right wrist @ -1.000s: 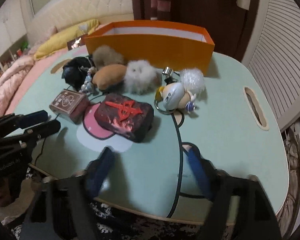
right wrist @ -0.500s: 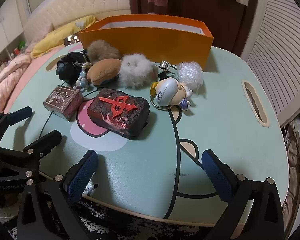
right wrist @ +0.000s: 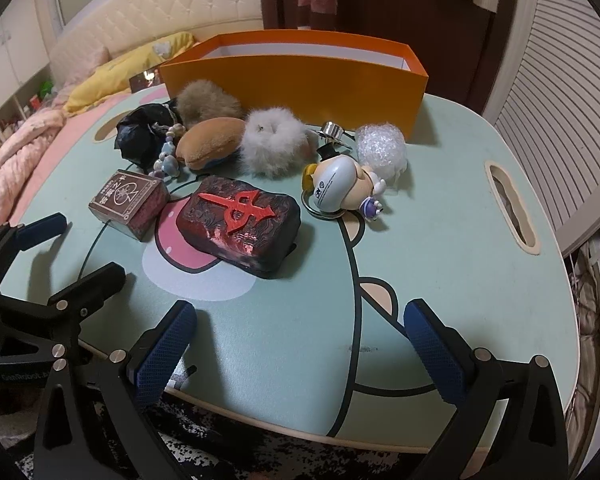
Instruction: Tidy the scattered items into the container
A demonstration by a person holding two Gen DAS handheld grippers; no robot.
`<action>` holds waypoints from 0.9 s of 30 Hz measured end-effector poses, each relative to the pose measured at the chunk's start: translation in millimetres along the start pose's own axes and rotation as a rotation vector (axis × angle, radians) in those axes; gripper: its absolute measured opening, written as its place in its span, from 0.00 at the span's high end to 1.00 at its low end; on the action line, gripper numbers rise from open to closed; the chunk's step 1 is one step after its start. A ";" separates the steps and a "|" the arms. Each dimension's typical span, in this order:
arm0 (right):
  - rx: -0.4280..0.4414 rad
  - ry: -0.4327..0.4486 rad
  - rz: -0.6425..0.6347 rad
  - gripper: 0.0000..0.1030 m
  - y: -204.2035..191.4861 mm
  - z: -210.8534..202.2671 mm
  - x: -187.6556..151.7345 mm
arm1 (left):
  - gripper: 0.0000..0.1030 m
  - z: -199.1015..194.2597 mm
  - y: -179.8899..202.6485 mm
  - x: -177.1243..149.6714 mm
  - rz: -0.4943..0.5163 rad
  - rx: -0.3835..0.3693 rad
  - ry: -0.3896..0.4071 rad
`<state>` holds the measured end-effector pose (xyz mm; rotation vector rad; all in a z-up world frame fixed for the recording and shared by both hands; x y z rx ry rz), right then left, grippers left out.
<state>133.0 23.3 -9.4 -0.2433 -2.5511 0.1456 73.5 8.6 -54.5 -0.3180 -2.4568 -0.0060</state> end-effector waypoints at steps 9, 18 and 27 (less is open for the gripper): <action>-0.007 0.007 -0.007 0.00 -1.8 -0.1 -0.4 | 0.00 -0.4 -0.4 -0.5 0.005 -0.005 0.003; 0.019 0.036 -0.047 0.00 -4.9 1.2 2.7 | 0.00 -3.2 -0.4 0.4 0.012 -0.039 0.031; 0.062 0.125 -0.062 0.00 -2.3 -1.4 4.6 | 0.00 -24.8 -16.2 25.4 -0.031 -0.044 0.188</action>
Point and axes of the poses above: each gripper's, at about its wrist camera, not at the fingertips, and z roughly the way its jaws point, y to its right, x to its top, the point moved 7 cm from there along z, roughly the way its jaws point, and after that the axes turned 7 degrees about z, right-handed, at the moved point
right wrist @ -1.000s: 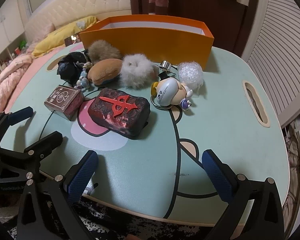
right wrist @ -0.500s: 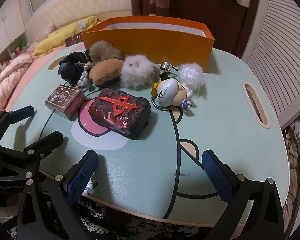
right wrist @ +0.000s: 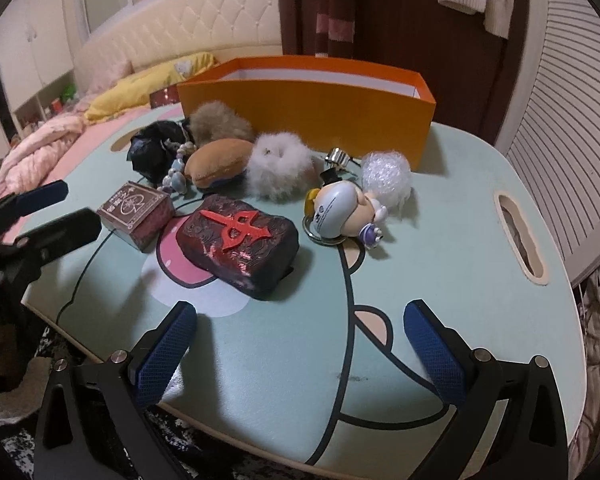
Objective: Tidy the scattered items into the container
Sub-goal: 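Grasp the white figurine with right tool while left tool grasps the brown card box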
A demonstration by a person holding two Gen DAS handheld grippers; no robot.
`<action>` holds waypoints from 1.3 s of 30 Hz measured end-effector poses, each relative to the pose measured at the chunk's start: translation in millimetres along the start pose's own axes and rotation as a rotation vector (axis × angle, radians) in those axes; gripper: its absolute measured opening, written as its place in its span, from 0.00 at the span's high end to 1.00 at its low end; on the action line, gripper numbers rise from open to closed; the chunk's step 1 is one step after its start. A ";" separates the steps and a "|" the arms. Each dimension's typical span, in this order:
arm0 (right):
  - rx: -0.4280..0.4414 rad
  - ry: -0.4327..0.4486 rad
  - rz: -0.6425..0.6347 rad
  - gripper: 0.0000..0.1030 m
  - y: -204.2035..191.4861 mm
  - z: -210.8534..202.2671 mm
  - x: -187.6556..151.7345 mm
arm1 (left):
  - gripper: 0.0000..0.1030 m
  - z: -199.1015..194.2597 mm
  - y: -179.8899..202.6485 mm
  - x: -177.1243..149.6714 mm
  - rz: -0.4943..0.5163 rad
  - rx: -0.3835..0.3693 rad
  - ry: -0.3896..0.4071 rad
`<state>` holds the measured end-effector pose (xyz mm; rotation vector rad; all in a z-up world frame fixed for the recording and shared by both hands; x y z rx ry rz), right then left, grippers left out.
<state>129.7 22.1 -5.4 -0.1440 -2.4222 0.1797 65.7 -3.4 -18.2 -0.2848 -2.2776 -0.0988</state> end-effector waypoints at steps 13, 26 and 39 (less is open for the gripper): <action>0.088 0.162 -0.030 0.18 2.6 -26.8 23.4 | 0.01 21.9 7.3 2.4 0.028 -0.004 -0.025; 0.106 0.111 0.142 0.30 31.8 0.9 44.0 | 0.06 39.0 13.4 1.8 0.034 -0.008 -0.067; 0.084 0.042 0.172 0.62 35.1 22.7 52.1 | 0.45 36.8 17.1 -0.2 0.052 -0.033 -0.053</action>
Point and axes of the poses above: each gripper's, at about its wrist camera, not at the fingertips, and z roughly the way its jaws point, y to its right, x to its top, the point moved 7 cm from there along z, roughly the way its jaws point, and after that the axes turned 7 degrees about z, right-handed, at the moved point
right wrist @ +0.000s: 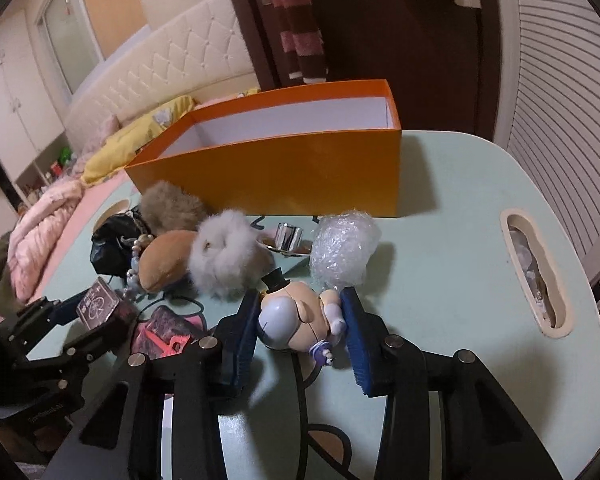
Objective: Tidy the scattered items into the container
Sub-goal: 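Grasp the white figurine with right tool while left tool grasps the brown card box, then lower the figurine into the orange box with right tool while left tool lowers card box in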
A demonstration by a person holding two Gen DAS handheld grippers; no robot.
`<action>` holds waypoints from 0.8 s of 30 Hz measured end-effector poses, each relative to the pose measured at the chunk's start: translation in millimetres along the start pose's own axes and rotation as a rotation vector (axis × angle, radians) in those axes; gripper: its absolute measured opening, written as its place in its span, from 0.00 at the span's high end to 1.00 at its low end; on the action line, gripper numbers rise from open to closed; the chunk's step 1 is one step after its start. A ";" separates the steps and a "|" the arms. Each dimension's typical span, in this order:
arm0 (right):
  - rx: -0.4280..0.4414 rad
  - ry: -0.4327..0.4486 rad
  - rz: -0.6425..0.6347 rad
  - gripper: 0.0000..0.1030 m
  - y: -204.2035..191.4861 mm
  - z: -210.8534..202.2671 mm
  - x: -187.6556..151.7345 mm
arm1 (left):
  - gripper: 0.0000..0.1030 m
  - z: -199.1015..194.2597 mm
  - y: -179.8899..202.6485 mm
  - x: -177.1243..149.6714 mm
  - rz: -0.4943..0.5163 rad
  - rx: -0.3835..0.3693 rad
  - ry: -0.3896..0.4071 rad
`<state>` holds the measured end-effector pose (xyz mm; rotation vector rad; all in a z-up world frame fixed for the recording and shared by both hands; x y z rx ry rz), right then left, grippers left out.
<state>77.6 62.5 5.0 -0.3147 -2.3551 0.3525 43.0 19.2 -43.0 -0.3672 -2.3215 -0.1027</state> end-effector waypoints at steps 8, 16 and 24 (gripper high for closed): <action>0.075 0.078 0.001 0.62 -6.7 -33.4 10.4 | 0.45 -31.5 -4.8 26.4 -0.020 -0.053 0.072; 0.131 0.247 -0.078 0.62 -37.3 -58.3 75.6 | 0.45 -44.3 -23.3 107.4 0.024 -0.022 0.192; 0.123 0.224 -0.083 0.62 -49.3 -16.7 130.2 | 0.45 8.2 -35.6 175.4 0.027 -0.033 0.179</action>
Point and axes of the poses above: each gripper's, at about its wrist camera, not at the fingertips, and z roughly the way its jaws point, y to its right, x to its top, the point moved 7 cm from there along z, roughly the way its jaws point, and after that the axes turned 7 degrees about z, right-handed, at the moved point
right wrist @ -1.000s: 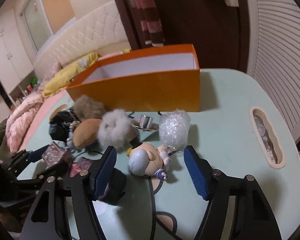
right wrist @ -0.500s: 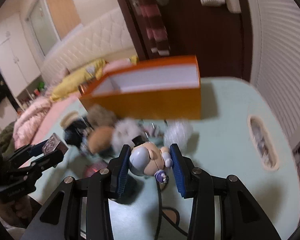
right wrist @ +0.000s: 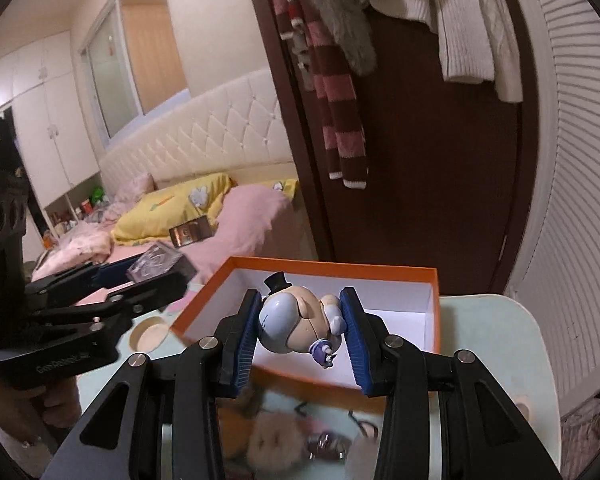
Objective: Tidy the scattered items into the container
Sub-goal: 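Lower the figurine into the orange box with right tool while left tool lowers card box in, then open both tools and withdraw them from the orange box over the table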
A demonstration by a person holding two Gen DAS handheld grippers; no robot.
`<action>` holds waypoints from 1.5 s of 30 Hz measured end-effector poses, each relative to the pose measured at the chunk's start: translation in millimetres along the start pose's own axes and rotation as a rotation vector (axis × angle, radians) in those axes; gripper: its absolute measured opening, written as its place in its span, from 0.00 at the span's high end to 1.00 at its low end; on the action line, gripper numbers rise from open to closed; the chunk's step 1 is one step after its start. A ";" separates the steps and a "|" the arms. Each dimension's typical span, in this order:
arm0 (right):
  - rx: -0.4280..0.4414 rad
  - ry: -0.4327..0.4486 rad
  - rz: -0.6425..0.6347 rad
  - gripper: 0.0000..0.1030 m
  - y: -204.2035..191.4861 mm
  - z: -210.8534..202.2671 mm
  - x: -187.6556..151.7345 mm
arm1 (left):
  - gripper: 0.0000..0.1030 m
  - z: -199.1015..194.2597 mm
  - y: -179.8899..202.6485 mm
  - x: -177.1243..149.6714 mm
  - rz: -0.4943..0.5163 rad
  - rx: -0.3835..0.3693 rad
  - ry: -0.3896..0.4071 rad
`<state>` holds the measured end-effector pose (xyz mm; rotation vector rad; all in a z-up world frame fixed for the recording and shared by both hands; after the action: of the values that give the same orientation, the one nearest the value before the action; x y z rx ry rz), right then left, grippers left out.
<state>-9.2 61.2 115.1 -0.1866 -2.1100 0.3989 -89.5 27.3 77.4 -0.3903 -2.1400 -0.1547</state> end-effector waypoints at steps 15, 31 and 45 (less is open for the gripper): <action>-0.055 -0.176 0.088 0.62 30.0 66.2 -26.3 | 0.45 79.0 -0.9 -34.2 -0.049 -0.049 -0.194; -0.105 -0.111 0.083 0.37 34.3 59.3 -18.7 | 0.31 72.7 -6.6 -37.2 -0.107 -0.044 -0.181; -0.064 -0.023 0.050 0.37 16.5 10.7 -6.4 | 0.22 9.8 -1.3 -28.9 -0.091 -0.008 -0.087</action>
<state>-15.2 72.5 98.8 -0.2740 -2.1458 0.3651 -82.5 22.3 48.0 -0.3096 -2.2449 -0.2007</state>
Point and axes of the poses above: each gripper's, at about its wrist camera, not at the fingertips, and z roughly the way its jaws point, y to its right, x to its top, the point moved 7 cm from there along z, roughly the way its jaws point, and after that the axes turned 7 degrees about z, right-handed, at the moved point
